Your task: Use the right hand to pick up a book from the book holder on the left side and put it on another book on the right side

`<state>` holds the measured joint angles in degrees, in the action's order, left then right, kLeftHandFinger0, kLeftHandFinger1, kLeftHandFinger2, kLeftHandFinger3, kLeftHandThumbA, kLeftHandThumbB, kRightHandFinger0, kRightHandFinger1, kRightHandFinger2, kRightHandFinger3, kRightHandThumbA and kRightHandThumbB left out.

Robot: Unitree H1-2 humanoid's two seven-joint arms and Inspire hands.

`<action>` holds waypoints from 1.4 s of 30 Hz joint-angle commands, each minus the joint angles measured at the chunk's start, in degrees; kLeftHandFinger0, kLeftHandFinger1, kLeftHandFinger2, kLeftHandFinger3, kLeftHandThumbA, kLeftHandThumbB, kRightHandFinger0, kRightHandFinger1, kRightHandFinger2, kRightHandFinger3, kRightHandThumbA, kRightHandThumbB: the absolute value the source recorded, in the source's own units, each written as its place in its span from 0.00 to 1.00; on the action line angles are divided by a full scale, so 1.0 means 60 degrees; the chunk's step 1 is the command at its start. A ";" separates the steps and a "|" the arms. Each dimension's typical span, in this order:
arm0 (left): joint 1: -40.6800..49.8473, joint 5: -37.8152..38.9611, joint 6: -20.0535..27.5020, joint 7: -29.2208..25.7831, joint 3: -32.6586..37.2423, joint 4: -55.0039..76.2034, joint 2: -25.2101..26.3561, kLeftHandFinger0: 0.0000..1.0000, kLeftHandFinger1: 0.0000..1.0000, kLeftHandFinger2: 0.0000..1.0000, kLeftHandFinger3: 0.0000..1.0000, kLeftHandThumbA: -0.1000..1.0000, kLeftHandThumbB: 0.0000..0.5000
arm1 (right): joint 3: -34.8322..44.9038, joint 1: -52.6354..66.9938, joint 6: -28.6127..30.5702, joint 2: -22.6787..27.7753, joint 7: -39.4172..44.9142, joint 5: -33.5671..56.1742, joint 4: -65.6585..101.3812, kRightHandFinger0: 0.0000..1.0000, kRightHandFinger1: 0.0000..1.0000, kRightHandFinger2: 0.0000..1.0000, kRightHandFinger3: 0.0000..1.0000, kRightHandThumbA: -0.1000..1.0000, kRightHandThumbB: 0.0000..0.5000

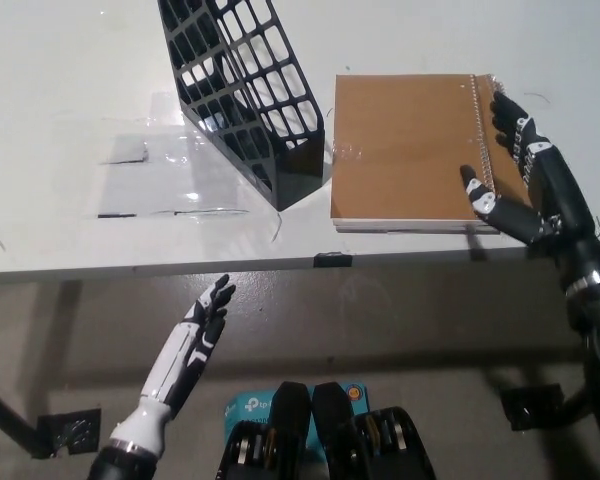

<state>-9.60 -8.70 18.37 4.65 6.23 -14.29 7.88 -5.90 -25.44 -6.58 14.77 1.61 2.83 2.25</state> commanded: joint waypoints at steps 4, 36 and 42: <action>-0.1047 0.0225 0.0268 0.0044 -0.0347 0.0240 0.0429 1.00 1.00 1.00 1.00 1.00 0.50 | -0.0335 0.0506 0.0564 -0.0480 0.0326 -0.0276 0.3725 1.00 1.00 1.00 1.00 0.59 0.38; 0.0963 -0.0052 0.0374 -0.0018 0.0024 0.0777 0.0301 1.00 1.00 1.00 1.00 1.00 0.52 | -0.0652 0.2679 0.2117 -0.1145 -0.0073 -0.1997 -0.1532 1.00 1.00 1.00 1.00 0.54 0.38; 0.1234 -0.0125 0.0262 -0.0004 0.0057 0.0913 0.0319 1.00 1.00 1.00 1.00 1.00 0.53 | -0.0667 0.2941 0.2082 -0.1140 0.0048 -0.2021 -0.1535 1.00 1.00 1.00 1.00 0.50 0.37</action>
<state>-2.61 -8.77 18.65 4.67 6.41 -10.98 9.61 -9.64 -7.61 2.95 8.12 1.54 -8.42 -7.61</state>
